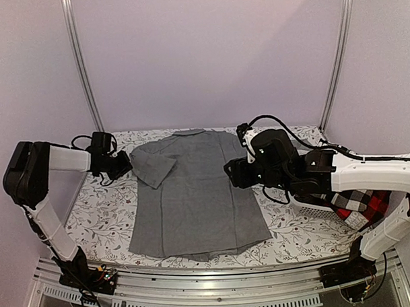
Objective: Fold and stack the long sleeve shirts
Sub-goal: Pick up the sleeve from the center of the board, then pass from the left arm to the right
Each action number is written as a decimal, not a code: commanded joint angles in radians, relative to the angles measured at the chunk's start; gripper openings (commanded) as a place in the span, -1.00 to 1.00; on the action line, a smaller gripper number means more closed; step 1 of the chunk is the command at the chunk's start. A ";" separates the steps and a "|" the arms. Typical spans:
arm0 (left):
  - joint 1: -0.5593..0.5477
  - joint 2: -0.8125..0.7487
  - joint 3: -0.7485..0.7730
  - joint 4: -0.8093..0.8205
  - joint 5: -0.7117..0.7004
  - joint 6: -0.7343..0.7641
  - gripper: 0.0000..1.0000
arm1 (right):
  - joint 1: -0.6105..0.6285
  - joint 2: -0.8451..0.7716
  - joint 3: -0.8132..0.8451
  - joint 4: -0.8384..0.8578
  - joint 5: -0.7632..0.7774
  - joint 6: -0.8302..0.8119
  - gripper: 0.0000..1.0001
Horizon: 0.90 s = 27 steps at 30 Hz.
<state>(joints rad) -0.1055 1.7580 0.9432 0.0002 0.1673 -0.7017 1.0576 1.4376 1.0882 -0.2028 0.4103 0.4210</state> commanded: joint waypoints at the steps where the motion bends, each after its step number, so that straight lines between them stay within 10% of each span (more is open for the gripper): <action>1: -0.092 -0.123 0.087 -0.089 -0.084 0.117 -1.00 | -0.007 0.031 0.067 0.005 0.012 -0.035 0.23; 27: -0.346 -0.222 0.174 -0.313 0.565 0.554 -1.00 | -0.208 0.407 0.336 0.213 -0.691 -0.501 0.64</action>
<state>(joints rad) -0.4217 1.5528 1.1351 -0.2344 0.6250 -0.2054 0.8486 1.7870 1.3453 0.0120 -0.1707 0.0177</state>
